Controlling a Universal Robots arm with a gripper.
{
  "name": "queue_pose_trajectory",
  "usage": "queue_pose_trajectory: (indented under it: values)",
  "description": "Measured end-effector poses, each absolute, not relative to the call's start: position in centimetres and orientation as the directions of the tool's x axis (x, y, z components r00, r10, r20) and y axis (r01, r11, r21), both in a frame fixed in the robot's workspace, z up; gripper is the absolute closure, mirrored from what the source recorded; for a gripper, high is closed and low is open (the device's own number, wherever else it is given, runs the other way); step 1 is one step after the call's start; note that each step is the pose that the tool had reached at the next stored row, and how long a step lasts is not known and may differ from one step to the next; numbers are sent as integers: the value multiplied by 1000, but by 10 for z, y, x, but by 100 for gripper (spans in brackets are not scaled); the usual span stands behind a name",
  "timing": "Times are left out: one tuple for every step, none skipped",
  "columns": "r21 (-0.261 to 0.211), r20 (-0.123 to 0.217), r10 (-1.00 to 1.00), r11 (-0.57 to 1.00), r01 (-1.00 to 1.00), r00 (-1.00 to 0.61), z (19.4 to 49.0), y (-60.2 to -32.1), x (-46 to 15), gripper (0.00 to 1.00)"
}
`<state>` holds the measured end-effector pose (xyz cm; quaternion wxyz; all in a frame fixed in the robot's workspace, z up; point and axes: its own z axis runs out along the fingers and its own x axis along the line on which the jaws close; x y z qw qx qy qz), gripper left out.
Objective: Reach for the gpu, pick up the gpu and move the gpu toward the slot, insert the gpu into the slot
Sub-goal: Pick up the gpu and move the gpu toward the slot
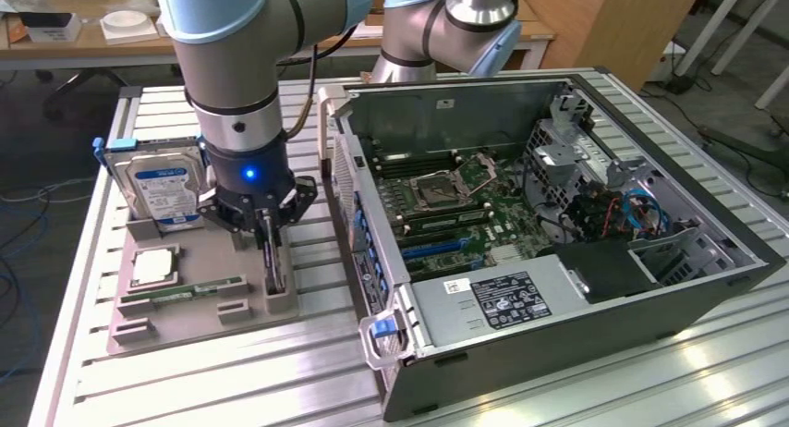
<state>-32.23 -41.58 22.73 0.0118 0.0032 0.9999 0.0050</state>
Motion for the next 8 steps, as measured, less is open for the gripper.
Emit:
queue_pose_trajectory:
  values:
    - [10, -24, 7, 1000, 6, -1000, 228, -416, -322, 74]
    - [10, -24, 6, 1000, 6, -1000, 229, -416, -322, 74]
    - [10, -24, 7, 1000, 6, -1000, 231, -416, -323, 74]
    - [10, -24, 7, 1000, 6, -1000, 232, -416, -323, 74]
    - [10, -24, 6, 1000, 6, -1000, 234, -416, -323, 74]
    - [10, -24, 6, 1000, 6, -1000, 237, -416, -323, 74]
    - [10, -24, 6, 1000, 6, -1000, 239, -416, -323, 74]
    - [11, -24, 7, 1000, 6, -1000, 241, -416, -324, 74]
